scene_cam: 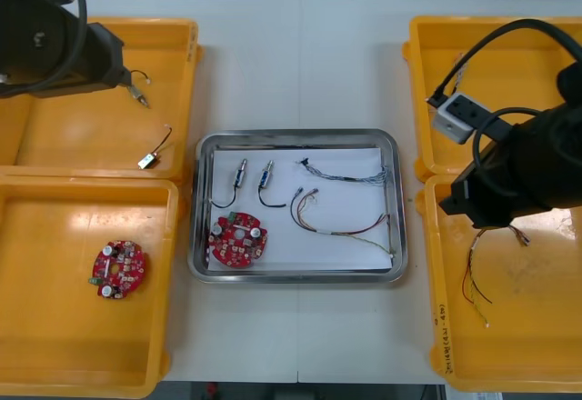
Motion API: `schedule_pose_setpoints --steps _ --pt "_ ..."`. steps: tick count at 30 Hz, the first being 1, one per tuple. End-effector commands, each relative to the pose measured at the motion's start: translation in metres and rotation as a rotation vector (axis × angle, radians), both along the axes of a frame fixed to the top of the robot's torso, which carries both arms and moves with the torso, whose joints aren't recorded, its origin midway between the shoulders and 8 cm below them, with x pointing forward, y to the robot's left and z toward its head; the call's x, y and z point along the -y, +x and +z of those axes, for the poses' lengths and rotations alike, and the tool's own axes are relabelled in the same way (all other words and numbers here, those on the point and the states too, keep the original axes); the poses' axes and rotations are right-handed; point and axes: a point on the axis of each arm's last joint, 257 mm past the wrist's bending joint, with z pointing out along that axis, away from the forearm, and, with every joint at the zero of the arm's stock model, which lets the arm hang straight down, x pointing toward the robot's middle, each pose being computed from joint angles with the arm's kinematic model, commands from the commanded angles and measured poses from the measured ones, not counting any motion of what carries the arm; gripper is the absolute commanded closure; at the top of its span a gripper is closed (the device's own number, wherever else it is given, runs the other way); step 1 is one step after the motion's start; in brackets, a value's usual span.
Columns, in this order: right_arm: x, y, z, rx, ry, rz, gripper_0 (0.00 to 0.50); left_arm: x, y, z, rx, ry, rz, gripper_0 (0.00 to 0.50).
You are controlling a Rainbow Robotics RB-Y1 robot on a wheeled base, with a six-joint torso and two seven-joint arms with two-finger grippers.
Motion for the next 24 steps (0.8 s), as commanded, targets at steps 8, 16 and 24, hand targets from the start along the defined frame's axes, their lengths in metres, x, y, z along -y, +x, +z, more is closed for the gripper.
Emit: schedule_pose_setpoints --steps 8,16,24 --pt "-0.098 -0.011 0.011 0.077 -0.109 0.283 0.0 -0.084 -0.033 -0.014 -0.039 0.123 -0.002 0.0" --pt "-0.138 -0.019 -0.015 0.047 -0.196 0.395 0.0 -0.106 -0.054 -0.032 -0.072 0.154 -0.022 0.0" --pt "-0.158 -0.034 -0.056 -0.028 -0.292 0.501 0.0 -0.106 -0.071 -0.052 -0.111 0.178 -0.075 0.0"
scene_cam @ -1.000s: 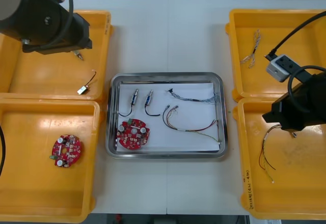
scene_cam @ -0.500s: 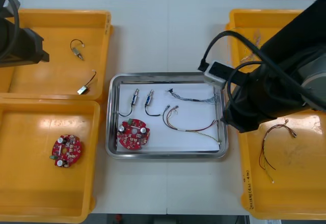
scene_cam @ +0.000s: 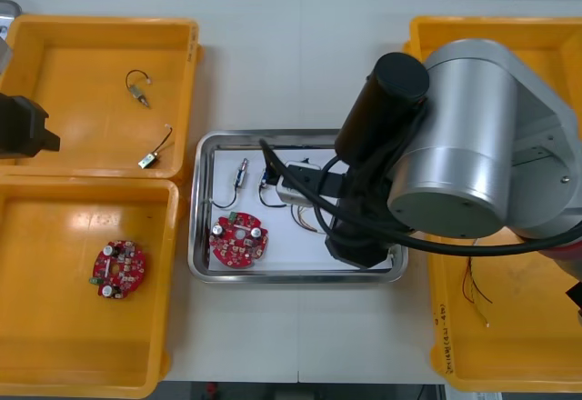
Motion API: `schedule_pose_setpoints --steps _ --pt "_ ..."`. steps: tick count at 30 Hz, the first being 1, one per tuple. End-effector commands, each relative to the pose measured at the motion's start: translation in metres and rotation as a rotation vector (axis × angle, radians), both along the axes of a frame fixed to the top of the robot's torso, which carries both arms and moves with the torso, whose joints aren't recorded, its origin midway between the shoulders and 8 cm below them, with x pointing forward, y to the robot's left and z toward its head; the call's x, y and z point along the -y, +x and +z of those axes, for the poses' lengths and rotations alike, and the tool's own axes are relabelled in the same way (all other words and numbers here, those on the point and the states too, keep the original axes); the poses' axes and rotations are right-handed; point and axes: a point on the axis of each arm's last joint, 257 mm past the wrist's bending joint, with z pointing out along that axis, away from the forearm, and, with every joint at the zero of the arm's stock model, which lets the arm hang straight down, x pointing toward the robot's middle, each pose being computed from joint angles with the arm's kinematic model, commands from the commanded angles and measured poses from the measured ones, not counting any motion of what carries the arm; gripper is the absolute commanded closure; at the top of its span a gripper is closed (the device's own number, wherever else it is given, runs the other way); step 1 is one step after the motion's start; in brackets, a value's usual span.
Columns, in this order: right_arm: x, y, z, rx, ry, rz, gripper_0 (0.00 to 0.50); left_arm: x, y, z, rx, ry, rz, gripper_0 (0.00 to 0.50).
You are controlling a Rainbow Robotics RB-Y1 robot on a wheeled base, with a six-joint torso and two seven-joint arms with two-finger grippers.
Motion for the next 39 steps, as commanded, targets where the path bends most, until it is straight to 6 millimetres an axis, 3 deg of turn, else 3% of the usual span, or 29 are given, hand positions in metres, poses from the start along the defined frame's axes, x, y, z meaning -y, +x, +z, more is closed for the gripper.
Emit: schedule_pose_setpoints --steps 1,6,12,25,39 --pt "-0.026 -0.007 -0.009 0.023 -0.04 0.102 0.0 -0.015 -0.014 0.003 0.0 0.079 -0.06 0.0" --pt "-0.039 -0.009 -0.021 0.033 -0.059 0.164 0.0 -0.022 -0.031 -0.021 -0.061 0.067 -0.045 0.0" --pt "-0.054 -0.007 -0.031 0.053 -0.06 0.212 0.0 -0.027 -0.042 -0.034 -0.075 0.047 -0.022 0.0" --pt "-0.067 -0.006 -0.053 0.067 -0.136 0.279 0.0 -0.02 -0.041 -0.027 -0.05 0.048 -0.038 0.0" --pt "-0.064 -0.004 -0.079 0.057 -0.214 0.327 0.0 -0.018 -0.039 -0.02 -0.029 0.045 -0.044 0.0"
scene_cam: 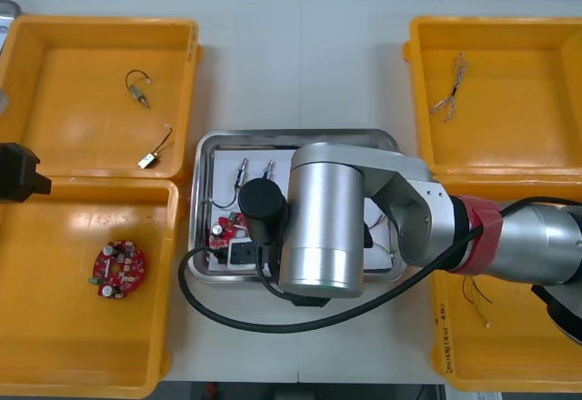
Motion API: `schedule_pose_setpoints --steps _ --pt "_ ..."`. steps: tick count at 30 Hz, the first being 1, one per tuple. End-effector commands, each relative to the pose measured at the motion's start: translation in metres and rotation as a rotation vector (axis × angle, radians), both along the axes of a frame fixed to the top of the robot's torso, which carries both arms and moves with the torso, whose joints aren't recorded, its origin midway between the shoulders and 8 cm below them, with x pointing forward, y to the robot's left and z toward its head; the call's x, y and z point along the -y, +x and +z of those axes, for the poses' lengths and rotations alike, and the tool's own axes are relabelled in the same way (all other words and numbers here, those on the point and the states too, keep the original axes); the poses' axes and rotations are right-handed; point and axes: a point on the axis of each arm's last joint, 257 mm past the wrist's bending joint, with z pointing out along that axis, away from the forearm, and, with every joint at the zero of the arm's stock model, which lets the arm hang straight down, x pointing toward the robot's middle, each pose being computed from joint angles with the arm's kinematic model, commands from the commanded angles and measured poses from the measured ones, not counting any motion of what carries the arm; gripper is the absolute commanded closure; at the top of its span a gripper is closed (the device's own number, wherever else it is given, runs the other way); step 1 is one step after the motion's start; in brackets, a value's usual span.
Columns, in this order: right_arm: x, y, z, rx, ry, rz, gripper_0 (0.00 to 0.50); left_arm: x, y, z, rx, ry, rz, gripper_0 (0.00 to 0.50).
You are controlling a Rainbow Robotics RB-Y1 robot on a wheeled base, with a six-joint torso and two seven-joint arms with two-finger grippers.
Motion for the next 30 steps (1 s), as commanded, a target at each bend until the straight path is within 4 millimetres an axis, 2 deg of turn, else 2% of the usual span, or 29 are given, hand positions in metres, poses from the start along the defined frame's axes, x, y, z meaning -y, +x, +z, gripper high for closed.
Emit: schedule_pose_setpoints --steps 1,13,20,30 --pt "-0.013 0.001 0.007 0.029 -0.017 0.077 0.0 -0.005 -0.001 0.017 0.043 0.041 -0.053 0.0" --pt "-0.017 -0.002 -0.012 -0.01 -0.018 0.061 0.0 -0.005 0.0 0.017 0.044 0.04 -0.052 0.0" --pt "-0.025 -0.012 -0.021 -0.042 -0.002 0.062 0.0 -0.005 0.0 0.017 0.044 0.04 -0.052 0.0" --pt "-0.023 -0.018 -0.033 -0.055 0.007 0.049 0.0 -0.005 0.0 0.017 0.044 0.04 -0.052 0.0"
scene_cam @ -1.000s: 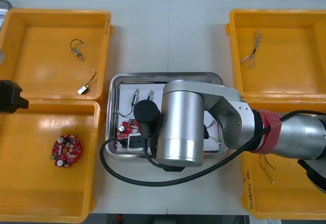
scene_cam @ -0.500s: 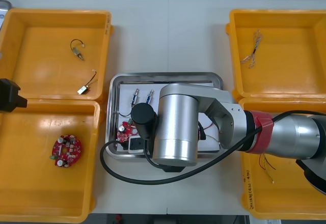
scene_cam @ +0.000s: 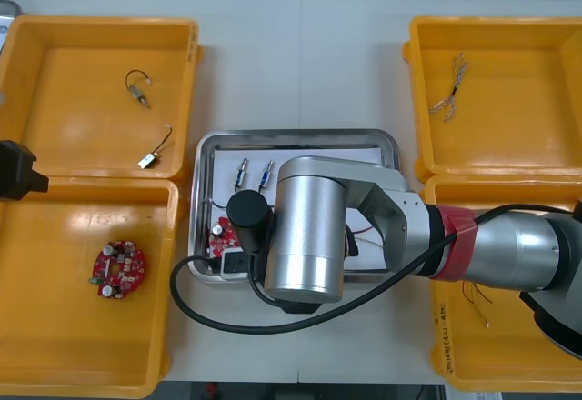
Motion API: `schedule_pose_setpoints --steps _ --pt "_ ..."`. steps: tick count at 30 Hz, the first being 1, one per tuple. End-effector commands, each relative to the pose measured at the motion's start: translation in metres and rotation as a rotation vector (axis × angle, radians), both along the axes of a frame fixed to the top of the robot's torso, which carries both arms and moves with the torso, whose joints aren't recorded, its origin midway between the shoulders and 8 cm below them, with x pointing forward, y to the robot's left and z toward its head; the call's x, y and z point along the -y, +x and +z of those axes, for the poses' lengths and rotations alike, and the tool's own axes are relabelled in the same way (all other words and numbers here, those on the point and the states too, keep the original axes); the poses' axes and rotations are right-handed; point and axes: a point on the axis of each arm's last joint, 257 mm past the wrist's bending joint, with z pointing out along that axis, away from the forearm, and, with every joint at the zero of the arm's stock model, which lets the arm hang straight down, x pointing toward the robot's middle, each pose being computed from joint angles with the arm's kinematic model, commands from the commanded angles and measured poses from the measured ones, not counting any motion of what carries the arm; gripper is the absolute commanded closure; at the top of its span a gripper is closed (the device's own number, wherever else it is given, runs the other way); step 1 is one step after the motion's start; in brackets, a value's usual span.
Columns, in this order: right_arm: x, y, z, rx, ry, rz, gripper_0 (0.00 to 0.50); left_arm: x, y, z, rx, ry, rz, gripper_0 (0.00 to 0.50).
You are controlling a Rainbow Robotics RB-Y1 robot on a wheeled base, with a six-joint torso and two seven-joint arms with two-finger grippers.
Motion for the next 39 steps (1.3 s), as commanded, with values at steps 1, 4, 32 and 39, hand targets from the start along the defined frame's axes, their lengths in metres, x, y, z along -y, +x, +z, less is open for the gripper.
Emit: schedule_pose_setpoints --steps 1,4,32,39 --pt "-0.01 -0.015 -0.01 -0.02 0.009 0.045 0.0 -0.003 -0.001 0.013 0.034 0.047 -0.058 0.0" --pt "-0.008 -0.015 -0.014 -0.011 0.007 0.037 0.0 -0.003 -0.001 0.013 0.034 0.047 -0.058 0.0" --pt "-0.013 -0.011 -0.02 0.03 0.022 0.032 0.5 -0.003 -0.001 0.013 0.034 0.047 -0.058 0.0" --pt "-0.014 0.004 -0.01 0.083 0.016 0.043 0.5 -0.003 -0.001 0.013 0.034 0.047 -0.058 0.0"
